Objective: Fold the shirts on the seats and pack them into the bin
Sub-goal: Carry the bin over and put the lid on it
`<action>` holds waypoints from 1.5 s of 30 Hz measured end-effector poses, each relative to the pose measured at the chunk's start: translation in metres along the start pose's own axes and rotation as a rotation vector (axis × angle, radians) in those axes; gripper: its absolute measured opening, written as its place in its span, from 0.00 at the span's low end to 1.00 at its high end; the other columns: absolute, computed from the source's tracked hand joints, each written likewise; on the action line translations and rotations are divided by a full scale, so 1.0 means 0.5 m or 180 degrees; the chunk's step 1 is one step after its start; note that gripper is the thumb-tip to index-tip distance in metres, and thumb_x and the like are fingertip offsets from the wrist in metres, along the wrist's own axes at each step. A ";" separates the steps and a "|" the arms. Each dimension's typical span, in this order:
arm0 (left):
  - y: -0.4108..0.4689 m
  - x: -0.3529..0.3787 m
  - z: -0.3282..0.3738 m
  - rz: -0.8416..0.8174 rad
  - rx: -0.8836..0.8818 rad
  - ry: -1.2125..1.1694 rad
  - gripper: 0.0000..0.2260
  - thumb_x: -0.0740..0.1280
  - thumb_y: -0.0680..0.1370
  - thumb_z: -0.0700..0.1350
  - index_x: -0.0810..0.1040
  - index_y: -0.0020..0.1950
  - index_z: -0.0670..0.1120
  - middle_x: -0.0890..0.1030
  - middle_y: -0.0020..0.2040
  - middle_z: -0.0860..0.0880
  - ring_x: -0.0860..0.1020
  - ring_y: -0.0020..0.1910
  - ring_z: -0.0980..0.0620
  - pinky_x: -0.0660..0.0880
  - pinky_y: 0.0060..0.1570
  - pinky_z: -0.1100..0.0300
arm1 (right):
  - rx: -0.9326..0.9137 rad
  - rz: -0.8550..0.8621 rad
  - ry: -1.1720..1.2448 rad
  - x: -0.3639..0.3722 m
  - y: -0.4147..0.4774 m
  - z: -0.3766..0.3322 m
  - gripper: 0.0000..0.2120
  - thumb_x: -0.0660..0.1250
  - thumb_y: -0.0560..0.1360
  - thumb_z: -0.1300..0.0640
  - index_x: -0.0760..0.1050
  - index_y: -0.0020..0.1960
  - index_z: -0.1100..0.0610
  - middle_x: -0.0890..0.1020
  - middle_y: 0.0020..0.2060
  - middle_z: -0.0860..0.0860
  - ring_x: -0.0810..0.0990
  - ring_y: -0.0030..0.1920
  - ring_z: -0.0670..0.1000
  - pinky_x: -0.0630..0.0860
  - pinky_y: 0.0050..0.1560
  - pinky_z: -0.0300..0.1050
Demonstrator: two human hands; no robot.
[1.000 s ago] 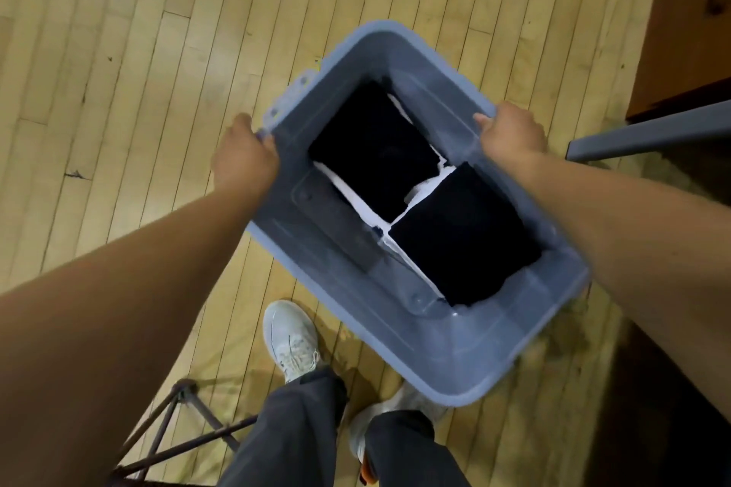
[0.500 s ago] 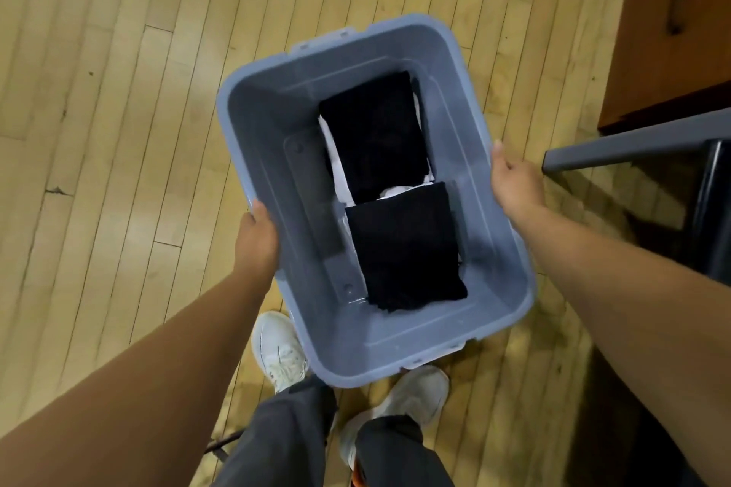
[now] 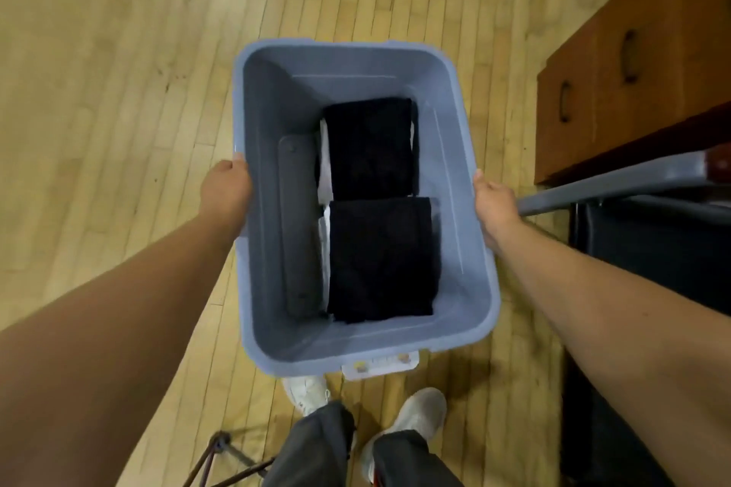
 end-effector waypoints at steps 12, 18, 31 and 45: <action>-0.230 -0.503 0.664 0.0293 0.1272 0.0226 0.12 0.56 0.83 0.45 0.72 0.45 0.40 0.74 0.42 0.40 0.73 0.42 0.42 0.67 0.41 0.54 | -0.0328 -0.0076 0.1175 -0.342 -0.373 -0.562 0.20 0.66 0.73 0.43 0.77 0.51 0.60 0.81 0.46 0.56 0.80 0.43 0.56 0.78 0.48 0.52; -0.343 -0.644 0.965 0.0116 0.1846 0.0413 0.17 0.58 0.82 0.47 0.80 0.52 0.35 0.80 0.48 0.38 0.77 0.47 0.41 0.72 0.48 0.55 | -0.0641 0.0033 0.1635 -0.562 -0.611 -0.751 0.12 0.66 0.81 0.52 0.78 0.50 0.62 0.85 0.44 0.59 0.84 0.41 0.58 0.84 0.42 0.53; -0.482 -0.392 1.402 -0.0462 0.2351 0.0629 0.21 0.66 0.80 0.51 0.82 0.57 0.33 0.82 0.56 0.34 0.81 0.56 0.37 0.77 0.54 0.48 | -0.0813 0.0665 0.2239 -0.963 -0.531 -0.790 0.16 0.66 0.81 0.51 0.79 0.54 0.65 0.84 0.49 0.62 0.84 0.48 0.62 0.81 0.56 0.61; -0.630 0.131 1.743 -0.1781 0.2398 0.0800 0.12 0.68 0.79 0.49 0.77 0.48 0.40 0.80 0.46 0.43 0.79 0.43 0.43 0.74 0.43 0.48 | -0.0378 0.1856 0.3151 -1.269 -0.358 -0.692 0.14 0.66 0.82 0.51 0.80 0.44 0.60 0.83 0.42 0.57 0.81 0.39 0.55 0.79 0.42 0.47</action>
Point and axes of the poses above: each hand's wrist, its own y-axis towards the middle knuckle, its own x-axis out of the palm, z = x × y, the point moved 1 cm from there along y, towards the middle knuckle
